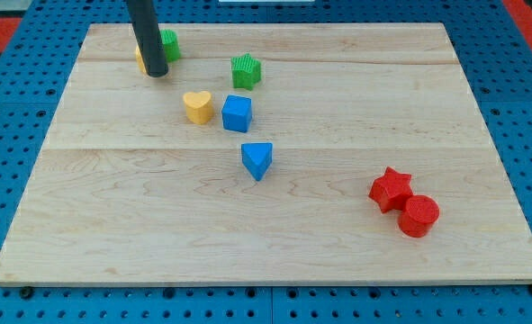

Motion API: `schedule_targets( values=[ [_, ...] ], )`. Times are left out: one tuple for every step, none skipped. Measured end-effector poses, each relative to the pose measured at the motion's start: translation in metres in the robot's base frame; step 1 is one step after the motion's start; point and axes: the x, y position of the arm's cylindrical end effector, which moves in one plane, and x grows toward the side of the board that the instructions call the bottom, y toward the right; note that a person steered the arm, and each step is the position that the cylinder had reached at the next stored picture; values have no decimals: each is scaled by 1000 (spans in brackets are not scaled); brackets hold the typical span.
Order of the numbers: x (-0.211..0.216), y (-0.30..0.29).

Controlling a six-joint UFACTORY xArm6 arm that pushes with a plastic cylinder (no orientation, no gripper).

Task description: Slide the yellow heart closer to the blue cube

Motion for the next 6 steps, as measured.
schedule_targets(
  values=[
    [-18,-21],
    [-31,-17],
    [-7,4],
    [45,47],
    [68,113],
    [68,137]
  ],
)
